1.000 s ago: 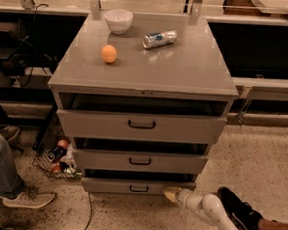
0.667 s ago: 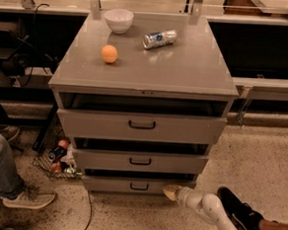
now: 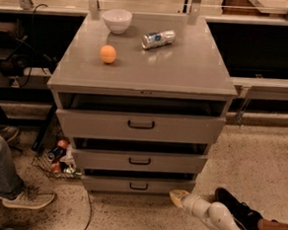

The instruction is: Close bottom drawer

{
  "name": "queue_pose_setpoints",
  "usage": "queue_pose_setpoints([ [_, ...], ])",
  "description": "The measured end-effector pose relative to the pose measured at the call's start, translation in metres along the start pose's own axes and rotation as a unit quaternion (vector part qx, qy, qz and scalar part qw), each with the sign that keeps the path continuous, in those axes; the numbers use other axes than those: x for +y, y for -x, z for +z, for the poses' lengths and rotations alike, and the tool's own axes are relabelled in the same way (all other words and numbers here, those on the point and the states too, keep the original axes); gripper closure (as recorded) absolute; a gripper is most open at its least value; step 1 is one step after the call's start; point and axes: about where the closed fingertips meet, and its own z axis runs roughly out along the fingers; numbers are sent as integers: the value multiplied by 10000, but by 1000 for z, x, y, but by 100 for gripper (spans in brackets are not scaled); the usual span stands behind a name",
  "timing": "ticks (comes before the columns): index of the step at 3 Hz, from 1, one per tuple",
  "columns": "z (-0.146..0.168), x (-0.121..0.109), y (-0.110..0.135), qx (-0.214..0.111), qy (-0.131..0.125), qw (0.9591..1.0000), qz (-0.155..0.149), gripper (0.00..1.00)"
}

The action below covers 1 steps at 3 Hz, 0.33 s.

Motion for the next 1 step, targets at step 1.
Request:
queue_pose_setpoints([
  [1, -37, 21, -12, 163, -75, 9997, 189, 100],
])
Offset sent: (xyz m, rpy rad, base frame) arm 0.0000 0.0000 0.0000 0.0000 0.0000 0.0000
